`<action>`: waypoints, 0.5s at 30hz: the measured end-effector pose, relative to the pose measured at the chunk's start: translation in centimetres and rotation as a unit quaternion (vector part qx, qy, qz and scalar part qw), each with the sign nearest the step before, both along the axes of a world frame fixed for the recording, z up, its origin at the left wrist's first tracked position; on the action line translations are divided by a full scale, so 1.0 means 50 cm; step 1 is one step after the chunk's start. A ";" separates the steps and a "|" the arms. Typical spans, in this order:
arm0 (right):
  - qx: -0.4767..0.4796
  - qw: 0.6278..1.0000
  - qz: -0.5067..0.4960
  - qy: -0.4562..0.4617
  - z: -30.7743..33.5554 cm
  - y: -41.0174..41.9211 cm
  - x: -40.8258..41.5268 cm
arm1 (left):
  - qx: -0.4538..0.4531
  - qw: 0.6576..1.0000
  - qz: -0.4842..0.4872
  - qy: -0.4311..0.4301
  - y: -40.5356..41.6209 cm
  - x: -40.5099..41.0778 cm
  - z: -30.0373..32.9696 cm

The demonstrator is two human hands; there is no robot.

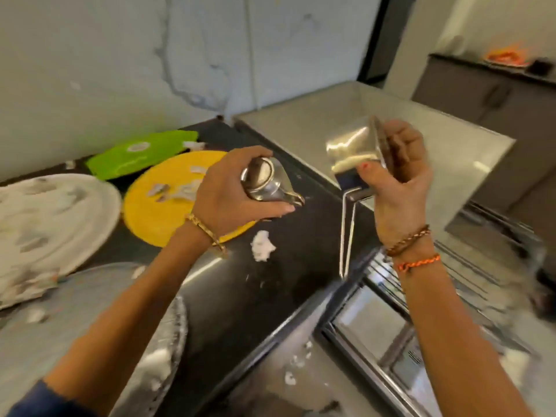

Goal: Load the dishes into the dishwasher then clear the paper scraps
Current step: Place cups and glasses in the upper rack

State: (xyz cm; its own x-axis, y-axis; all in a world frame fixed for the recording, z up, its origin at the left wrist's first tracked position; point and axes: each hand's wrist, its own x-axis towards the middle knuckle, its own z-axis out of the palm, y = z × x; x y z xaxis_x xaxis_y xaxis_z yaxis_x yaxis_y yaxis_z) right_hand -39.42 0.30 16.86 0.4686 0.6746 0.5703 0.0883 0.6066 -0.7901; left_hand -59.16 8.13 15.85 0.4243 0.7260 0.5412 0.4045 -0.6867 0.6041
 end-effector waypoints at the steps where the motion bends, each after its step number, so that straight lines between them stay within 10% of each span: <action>1: 0.007 0.999 -0.023 0.031 -0.004 -0.025 0.033 | -0.002 1.000 -0.022 0.009 -0.012 0.041 -0.003; 15: -0.099 0.956 -0.225 0.162 -0.180 -0.363 0.564 | -0.071 0.975 -0.176 0.119 -0.252 0.584 -0.125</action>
